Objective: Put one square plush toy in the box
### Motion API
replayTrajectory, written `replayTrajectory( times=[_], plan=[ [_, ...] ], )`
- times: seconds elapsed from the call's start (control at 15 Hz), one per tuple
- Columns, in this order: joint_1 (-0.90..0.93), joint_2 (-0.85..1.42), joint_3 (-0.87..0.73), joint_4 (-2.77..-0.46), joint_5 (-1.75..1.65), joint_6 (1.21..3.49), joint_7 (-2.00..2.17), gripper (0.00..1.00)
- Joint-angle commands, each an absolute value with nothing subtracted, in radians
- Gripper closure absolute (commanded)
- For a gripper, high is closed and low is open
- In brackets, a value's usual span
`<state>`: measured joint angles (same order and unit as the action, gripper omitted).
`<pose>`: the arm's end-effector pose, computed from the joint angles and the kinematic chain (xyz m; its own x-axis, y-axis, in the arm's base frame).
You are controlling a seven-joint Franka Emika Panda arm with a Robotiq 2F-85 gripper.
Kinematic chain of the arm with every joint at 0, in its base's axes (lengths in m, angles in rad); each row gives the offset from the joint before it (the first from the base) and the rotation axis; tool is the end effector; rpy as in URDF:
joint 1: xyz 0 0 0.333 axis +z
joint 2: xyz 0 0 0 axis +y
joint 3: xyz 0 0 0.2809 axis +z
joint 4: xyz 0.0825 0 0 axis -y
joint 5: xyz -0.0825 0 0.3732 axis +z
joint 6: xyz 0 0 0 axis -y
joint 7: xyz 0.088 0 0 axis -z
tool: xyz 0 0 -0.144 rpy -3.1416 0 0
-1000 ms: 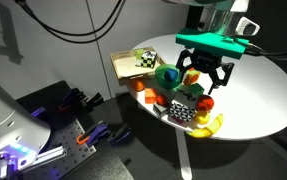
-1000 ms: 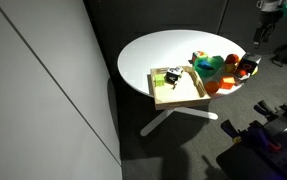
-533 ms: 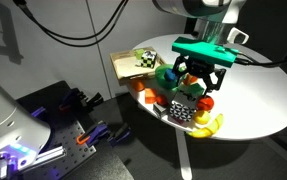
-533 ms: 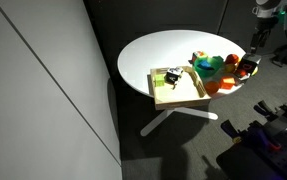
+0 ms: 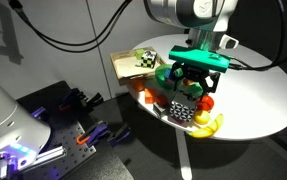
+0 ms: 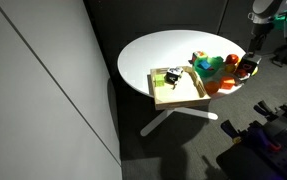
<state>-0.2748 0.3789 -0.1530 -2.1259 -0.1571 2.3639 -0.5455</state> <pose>0.4844 -0.2318 0.1606 0.9512 0.2317 -0.2037 0.2466 -0.9678 0.0508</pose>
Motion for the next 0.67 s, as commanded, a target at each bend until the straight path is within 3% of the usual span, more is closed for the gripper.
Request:
replayTrajectory(
  times=[0.0, 0.6],
  plan=[
    [-0.278, 0.377, -0.152, -2.155, -0.202, 2.414, -0.554, 0.0],
    [-0.284, 0.404, -0.149, -2.167, -0.218, 2.446, -0.562, 0.0]
  ],
)
